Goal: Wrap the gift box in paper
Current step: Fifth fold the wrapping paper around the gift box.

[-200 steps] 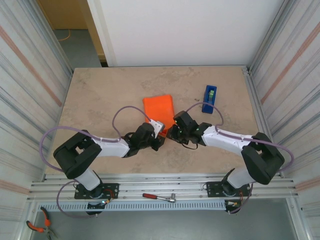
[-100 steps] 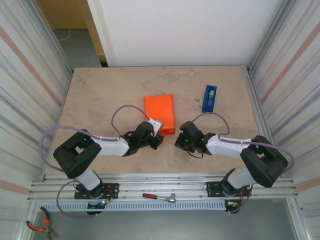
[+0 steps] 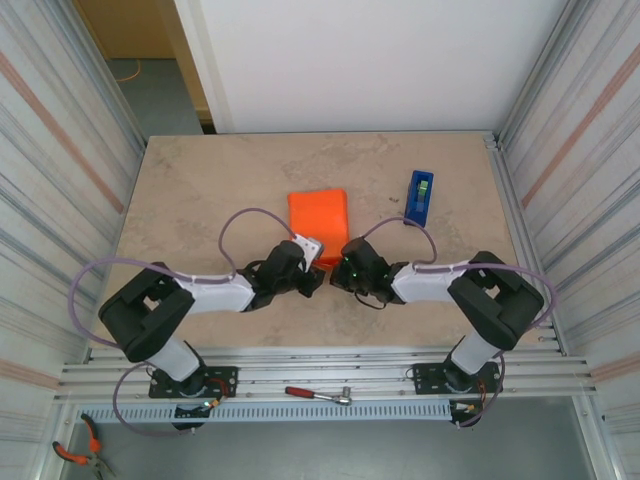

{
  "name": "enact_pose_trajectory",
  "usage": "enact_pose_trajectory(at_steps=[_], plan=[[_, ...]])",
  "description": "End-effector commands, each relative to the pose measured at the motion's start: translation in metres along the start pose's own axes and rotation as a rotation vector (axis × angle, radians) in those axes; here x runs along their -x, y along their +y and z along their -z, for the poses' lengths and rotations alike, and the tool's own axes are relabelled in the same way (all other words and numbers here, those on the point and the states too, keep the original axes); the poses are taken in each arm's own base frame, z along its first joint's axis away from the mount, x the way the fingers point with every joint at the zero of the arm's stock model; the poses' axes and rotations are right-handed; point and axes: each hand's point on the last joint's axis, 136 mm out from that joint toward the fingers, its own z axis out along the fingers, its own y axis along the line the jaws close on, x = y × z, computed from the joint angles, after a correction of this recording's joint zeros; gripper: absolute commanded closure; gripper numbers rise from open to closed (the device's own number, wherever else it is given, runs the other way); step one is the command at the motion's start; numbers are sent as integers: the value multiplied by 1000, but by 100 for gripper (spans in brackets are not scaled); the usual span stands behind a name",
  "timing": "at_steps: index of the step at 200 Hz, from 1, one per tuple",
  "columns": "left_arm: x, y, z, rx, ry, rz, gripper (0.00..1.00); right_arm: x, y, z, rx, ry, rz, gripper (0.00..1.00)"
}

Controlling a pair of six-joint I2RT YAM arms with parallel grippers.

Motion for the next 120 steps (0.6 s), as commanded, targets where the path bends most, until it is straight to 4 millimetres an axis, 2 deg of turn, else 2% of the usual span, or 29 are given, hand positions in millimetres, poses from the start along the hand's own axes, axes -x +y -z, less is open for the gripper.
enact_pose_trajectory(at_steps=[1,20,34,53,73,93,120], plan=[[43,-9,24,-36,-100,-26,73,17,13,-5,24,-24,32,100],[66,-10,43,-54,-156,-38,65,24,15,-6,28,-25,33,100],[81,-6,56,-60,-192,-40,55,28,15,-6,34,-24,29,100],[99,2,71,-54,-239,-43,28,32,17,-6,45,-22,27,100],[109,13,80,-23,-261,-69,3,35,19,-7,51,-17,30,100],[113,26,80,10,-280,-120,1,35,20,-8,60,-10,28,100],[112,34,75,16,-273,-226,1,36,20,-9,64,-4,25,100]])
